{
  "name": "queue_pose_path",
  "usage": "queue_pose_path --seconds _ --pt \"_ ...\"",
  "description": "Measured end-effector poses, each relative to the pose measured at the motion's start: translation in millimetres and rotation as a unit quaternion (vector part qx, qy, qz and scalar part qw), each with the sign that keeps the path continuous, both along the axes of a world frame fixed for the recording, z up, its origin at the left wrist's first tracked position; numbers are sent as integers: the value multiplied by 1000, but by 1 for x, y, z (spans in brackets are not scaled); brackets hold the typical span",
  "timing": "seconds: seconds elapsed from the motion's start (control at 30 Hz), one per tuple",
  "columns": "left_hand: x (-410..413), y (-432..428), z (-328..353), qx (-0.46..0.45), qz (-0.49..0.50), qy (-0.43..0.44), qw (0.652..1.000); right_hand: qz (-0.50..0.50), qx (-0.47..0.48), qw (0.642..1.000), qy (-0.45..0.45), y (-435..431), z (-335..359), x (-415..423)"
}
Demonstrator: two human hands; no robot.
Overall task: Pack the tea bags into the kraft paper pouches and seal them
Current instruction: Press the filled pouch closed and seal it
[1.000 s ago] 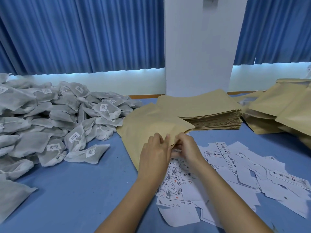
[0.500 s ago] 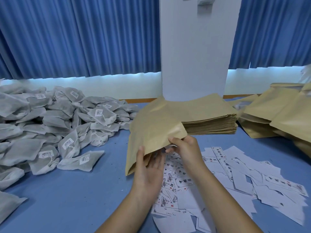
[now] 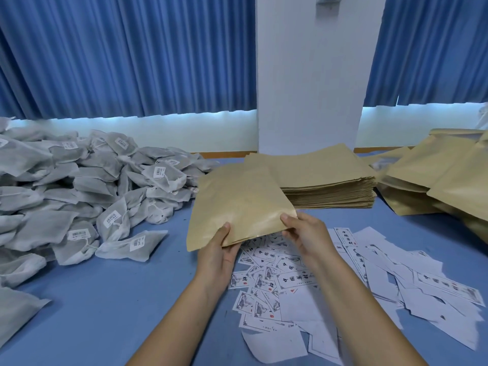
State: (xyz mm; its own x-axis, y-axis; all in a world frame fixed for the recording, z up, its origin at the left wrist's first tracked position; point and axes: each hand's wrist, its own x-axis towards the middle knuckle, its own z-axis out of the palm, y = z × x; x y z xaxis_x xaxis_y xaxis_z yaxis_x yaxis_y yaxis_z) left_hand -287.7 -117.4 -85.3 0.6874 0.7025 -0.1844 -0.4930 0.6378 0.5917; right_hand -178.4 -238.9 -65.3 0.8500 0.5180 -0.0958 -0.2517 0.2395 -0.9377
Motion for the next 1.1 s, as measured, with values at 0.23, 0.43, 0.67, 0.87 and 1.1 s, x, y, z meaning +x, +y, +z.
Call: queue_pose_path --seconds 0.23,0.43,0.67,0.87,1.1 --pt "1 -3 -9 24 7 65 998 -39 2 999 13 2 -3 -1" --pt "-1 0 -9 20 32 74 997 -53 -43 998 2 7 -5 -3" --pt "-3 -6 -13 10 -4 106 994 -69 -87 994 -1 6 -12 -1" --pt "-3 -8 -15 23 2 121 992 -28 -70 996 44 9 -13 -5" --pt "-2 -9 -14 23 4 112 993 -24 -16 997 71 11 -12 -9"
